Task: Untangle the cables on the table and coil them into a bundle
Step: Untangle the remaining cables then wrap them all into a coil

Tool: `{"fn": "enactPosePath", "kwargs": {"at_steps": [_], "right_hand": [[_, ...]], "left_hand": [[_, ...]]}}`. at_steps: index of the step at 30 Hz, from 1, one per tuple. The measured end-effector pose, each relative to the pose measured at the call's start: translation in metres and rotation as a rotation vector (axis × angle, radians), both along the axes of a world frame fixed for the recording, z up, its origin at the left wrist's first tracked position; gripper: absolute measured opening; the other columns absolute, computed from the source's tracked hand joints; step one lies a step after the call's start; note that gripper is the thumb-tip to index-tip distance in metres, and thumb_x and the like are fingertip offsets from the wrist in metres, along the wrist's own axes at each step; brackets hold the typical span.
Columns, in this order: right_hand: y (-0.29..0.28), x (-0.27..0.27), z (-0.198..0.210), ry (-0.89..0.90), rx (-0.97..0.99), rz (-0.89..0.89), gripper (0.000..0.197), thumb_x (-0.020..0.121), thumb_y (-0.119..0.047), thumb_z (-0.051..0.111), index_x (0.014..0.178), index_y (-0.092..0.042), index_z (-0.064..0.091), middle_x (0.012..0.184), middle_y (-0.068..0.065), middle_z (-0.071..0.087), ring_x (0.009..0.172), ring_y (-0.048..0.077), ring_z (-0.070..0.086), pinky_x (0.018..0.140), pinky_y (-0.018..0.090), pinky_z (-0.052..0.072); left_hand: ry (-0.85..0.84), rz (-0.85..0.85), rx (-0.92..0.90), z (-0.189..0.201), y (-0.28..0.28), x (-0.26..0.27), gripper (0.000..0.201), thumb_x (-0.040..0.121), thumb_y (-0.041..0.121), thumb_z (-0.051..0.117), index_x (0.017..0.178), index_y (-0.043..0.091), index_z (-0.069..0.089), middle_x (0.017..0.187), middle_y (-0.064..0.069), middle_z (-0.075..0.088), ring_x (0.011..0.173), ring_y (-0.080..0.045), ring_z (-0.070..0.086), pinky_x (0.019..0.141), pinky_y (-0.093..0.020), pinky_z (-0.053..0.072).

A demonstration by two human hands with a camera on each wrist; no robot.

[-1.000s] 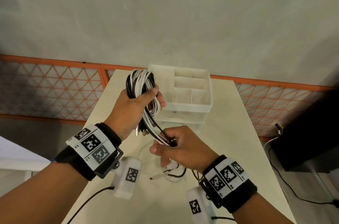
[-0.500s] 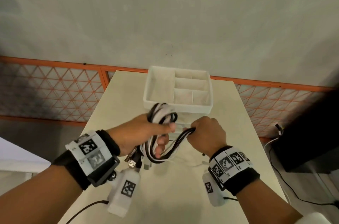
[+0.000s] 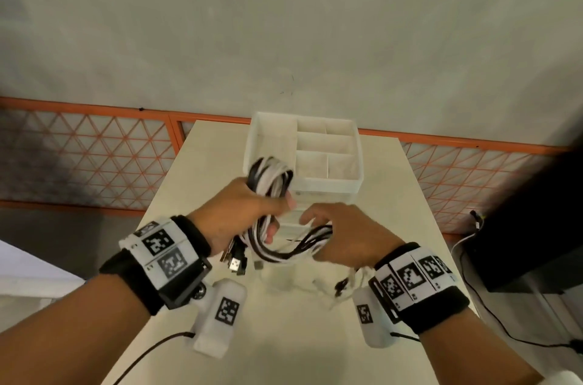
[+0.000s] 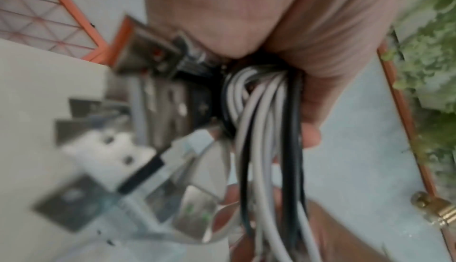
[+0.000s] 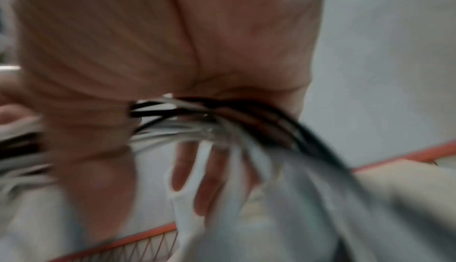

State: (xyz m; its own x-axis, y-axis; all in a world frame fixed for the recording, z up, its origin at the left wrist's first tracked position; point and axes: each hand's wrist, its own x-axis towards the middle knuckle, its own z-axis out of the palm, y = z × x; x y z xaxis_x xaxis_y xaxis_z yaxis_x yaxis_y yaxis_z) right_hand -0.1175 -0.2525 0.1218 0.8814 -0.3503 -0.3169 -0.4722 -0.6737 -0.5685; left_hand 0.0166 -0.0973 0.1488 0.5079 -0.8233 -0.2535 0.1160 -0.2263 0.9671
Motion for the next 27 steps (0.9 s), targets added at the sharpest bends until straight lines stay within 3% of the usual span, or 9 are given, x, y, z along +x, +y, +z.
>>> {"fn": "enactPosePath", "kwargs": {"at_steps": [3,5,8,10,13,16,20,23,27], "right_hand": [[0.018,0.001,-0.015,0.079,0.254,0.175,0.087,0.067,-0.035,0.089,0.142,-0.044,0.045,0.148,-0.019,0.048,0.134,0.004,0.047,0.115,0.032,0.038],[0.035,0.009,-0.026,0.017,0.323,0.171,0.098,0.06,-0.05,0.091,0.145,-0.042,0.044,0.149,-0.021,0.048,0.138,0.003,0.044,0.119,0.036,0.033],[0.05,0.021,-0.038,-0.15,0.456,0.115,0.05,0.064,-0.046,0.089,0.109,-0.033,0.072,0.127,-0.012,0.069,0.122,0.006,0.06,0.114,0.04,0.042],[0.057,0.022,-0.038,-0.231,0.529,0.067,0.019,0.072,-0.036,0.087,0.084,-0.025,0.077,0.113,0.0,0.076,0.111,0.011,0.068,0.109,0.044,0.048],[0.055,0.017,-0.035,-0.284,0.583,-0.011,0.029,0.076,-0.037,0.084,0.077,-0.009,0.078,0.081,0.013,0.077,0.08,0.019,0.07,0.09,0.036,0.055],[0.048,0.011,-0.029,-0.337,0.678,-0.115,0.04,0.081,-0.038,0.081,0.069,-0.002,0.066,0.056,0.001,0.051,0.053,0.017,0.051,0.063,0.032,0.048],[0.034,0.012,-0.032,-0.227,0.333,-0.154,0.055,0.075,-0.055,0.081,0.056,-0.014,0.05,0.046,-0.012,0.034,0.044,0.008,0.033,0.049,0.022,0.033],[0.022,0.016,-0.035,-0.141,-0.008,-0.114,0.044,0.072,-0.043,0.082,0.049,-0.019,0.053,0.042,-0.01,0.047,0.045,0.006,0.044,0.052,0.024,0.042],[0.016,0.02,-0.033,-0.127,-0.229,-0.154,0.017,0.069,-0.036,0.067,0.064,-0.021,0.062,0.066,-0.005,0.065,0.069,0.022,0.064,0.059,0.027,0.047]], "left_hand": [[0.05,0.132,-0.164,0.008,-0.007,0.006,0.011,0.088,0.011,0.07,0.09,0.001,0.064,0.068,-0.012,0.052,0.046,-0.021,0.051,0.051,-0.031,0.049],[0.001,0.162,-0.217,0.01,-0.012,0.002,0.012,0.09,0.011,0.068,0.089,0.0,0.062,0.069,-0.012,0.05,0.047,-0.022,0.051,0.052,-0.031,0.049],[-0.098,0.16,-0.256,0.012,-0.016,-0.002,0.015,0.091,0.013,0.067,0.082,0.002,0.061,0.066,-0.01,0.052,0.048,-0.023,0.053,0.055,-0.033,0.048],[-0.192,0.167,-0.262,0.016,-0.014,0.001,0.016,0.092,0.016,0.066,0.082,0.005,0.062,0.065,-0.01,0.054,0.05,-0.026,0.054,0.059,-0.036,0.049],[-0.31,0.208,-0.27,0.019,-0.007,0.012,0.016,0.092,0.02,0.067,0.085,0.006,0.064,0.064,-0.014,0.057,0.053,-0.031,0.056,0.062,-0.042,0.051],[-0.32,0.267,-0.296,0.02,0.001,0.024,0.014,0.092,0.023,0.067,0.082,0.014,0.066,0.067,-0.015,0.059,0.056,-0.032,0.055,0.064,-0.045,0.05],[-0.195,0.133,-0.293,0.019,0.011,0.026,0.013,0.093,0.019,0.064,0.084,0.01,0.064,0.067,-0.011,0.059,0.06,-0.029,0.055,0.07,-0.042,0.051],[-0.1,-0.174,-0.086,0.013,0.015,0.013,0.016,0.086,0.018,0.073,0.09,0.004,0.065,0.064,-0.01,0.058,0.055,-0.025,0.054,0.066,-0.035,0.052],[-0.263,-0.352,0.216,-0.002,0.006,-0.008,0.017,0.083,0.021,0.077,0.088,0.007,0.067,0.055,-0.005,0.061,0.051,-0.018,0.056,0.069,-0.03,0.053]]}}
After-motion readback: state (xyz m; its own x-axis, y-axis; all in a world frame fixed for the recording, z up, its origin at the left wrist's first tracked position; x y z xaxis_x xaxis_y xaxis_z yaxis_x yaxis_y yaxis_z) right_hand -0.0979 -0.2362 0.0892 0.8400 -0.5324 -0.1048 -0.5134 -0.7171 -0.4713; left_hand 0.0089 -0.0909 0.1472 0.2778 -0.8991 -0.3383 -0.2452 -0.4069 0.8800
